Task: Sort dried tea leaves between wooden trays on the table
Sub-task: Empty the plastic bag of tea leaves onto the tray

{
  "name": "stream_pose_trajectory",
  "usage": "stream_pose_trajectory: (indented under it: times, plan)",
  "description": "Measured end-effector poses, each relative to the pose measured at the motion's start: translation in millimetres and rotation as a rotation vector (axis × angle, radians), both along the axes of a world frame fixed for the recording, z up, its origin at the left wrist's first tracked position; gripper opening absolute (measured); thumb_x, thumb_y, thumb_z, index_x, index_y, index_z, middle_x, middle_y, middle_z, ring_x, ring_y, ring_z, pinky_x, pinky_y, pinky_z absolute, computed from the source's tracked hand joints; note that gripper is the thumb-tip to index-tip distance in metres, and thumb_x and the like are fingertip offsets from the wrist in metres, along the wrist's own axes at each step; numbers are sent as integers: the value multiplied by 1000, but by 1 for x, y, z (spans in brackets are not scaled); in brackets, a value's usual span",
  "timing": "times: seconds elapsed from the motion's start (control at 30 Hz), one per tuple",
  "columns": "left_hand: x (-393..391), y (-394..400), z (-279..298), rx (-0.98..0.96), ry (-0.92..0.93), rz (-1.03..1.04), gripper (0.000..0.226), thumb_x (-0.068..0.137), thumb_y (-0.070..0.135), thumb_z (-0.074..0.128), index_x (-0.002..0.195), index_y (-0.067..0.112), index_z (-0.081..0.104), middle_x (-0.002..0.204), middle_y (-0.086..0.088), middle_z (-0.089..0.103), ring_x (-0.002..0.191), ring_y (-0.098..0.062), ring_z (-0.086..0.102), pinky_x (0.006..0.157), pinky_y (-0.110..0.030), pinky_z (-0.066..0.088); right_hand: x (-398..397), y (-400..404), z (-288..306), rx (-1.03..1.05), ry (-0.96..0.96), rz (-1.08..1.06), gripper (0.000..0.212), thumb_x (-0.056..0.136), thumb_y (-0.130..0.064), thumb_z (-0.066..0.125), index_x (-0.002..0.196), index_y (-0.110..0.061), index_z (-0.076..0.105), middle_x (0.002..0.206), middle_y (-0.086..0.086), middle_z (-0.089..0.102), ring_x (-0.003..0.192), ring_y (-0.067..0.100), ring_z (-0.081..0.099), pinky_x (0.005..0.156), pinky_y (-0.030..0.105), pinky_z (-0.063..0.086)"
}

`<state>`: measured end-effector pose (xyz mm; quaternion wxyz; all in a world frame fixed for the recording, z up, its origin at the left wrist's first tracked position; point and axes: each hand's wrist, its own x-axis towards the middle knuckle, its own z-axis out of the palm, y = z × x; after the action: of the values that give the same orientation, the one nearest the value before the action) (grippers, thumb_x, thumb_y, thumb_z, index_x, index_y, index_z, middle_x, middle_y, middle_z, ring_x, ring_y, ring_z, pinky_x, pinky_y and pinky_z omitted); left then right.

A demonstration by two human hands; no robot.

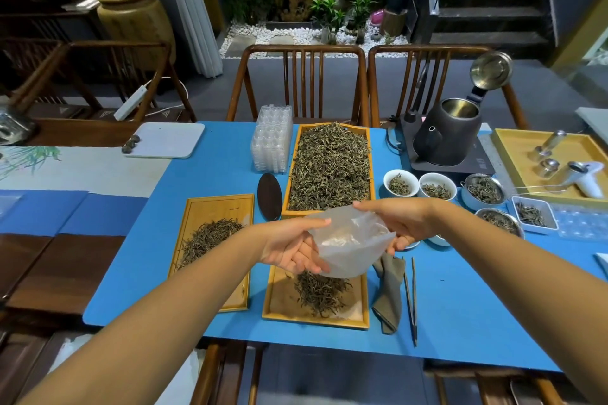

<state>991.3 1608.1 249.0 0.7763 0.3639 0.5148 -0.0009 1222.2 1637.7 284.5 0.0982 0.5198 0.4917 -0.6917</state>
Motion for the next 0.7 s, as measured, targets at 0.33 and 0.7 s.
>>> stream_pose_trajectory:
  times: [0.33, 0.7]
  plan:
    - [-5, -10, -5, 47, 87, -43, 59, 81, 53, 62, 116, 6, 58, 85, -11, 76, 70, -16, 73, 53, -19, 56, 4, -16, -22, 79, 11, -9, 46, 86, -59, 47, 105, -22, 65, 92, 6, 67, 74, 19, 67, 54, 22, 54]
    - [-31, 2, -10, 322, 309, 129, 40, 83, 39, 65, 116, 17, 60, 116, -6, 67, 101, -19, 65, 76, -27, 54, -39, 1, -41, 245, 74, -48, 44, 83, -40, 63, 123, -25, 50, 116, 3, 55, 81, 19, 59, 74, 36, 57]
